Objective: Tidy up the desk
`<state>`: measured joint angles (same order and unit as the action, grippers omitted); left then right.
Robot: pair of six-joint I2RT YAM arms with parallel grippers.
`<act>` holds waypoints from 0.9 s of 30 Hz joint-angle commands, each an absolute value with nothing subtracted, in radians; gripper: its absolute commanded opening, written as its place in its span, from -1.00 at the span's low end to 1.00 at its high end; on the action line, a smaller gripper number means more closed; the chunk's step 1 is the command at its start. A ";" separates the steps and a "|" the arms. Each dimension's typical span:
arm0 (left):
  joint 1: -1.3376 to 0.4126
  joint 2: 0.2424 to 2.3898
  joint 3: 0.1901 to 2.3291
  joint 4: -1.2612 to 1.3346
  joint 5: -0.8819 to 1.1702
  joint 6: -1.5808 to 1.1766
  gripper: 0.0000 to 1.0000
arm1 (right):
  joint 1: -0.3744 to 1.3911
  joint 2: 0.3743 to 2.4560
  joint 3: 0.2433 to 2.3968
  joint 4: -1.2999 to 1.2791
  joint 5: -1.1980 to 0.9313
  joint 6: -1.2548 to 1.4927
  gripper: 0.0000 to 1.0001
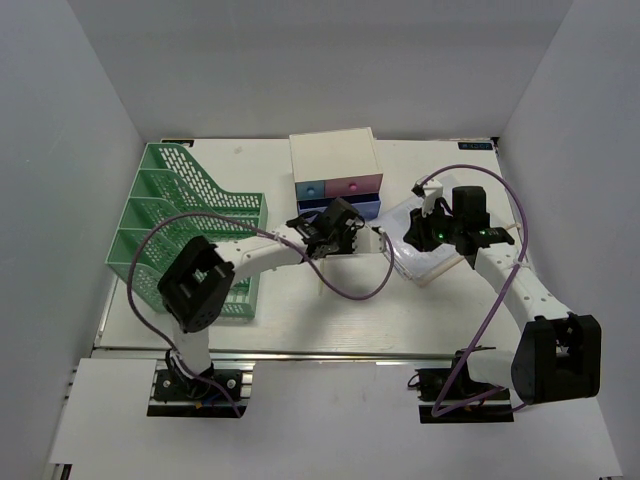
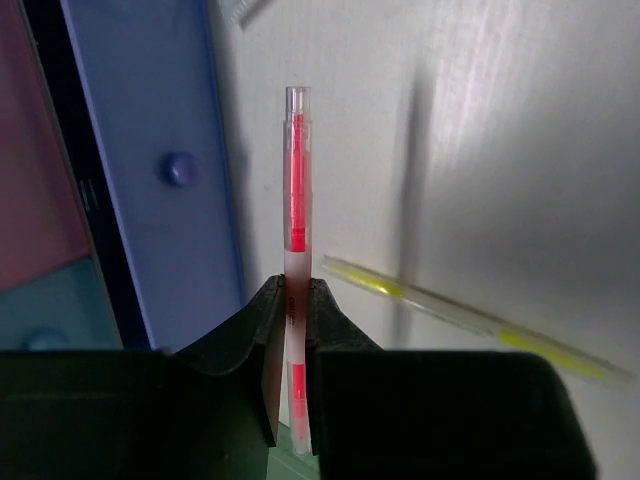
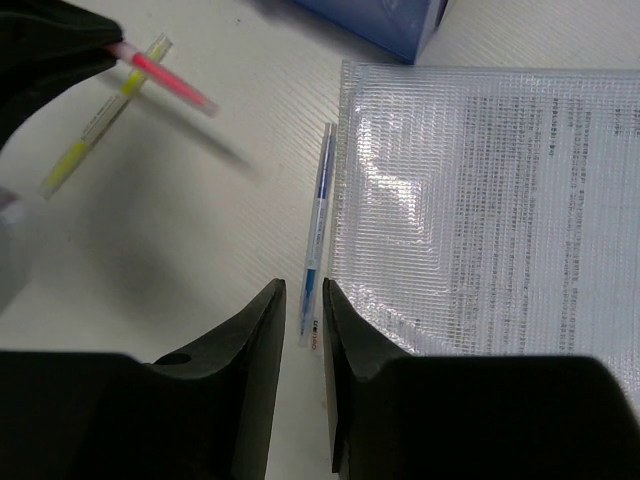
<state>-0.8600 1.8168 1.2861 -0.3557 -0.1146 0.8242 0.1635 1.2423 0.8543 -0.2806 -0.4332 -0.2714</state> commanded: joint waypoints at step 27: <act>-0.738 2.003 1.493 -0.008 -0.204 0.940 -1.00 | 0.156 1.190 0.834 -0.232 -0.426 -0.296 -0.43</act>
<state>-0.7494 2.0090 1.4559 -0.0620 -0.2008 0.9417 0.1631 1.2083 0.8356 -0.2596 -0.4252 -0.2916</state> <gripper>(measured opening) 0.216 0.284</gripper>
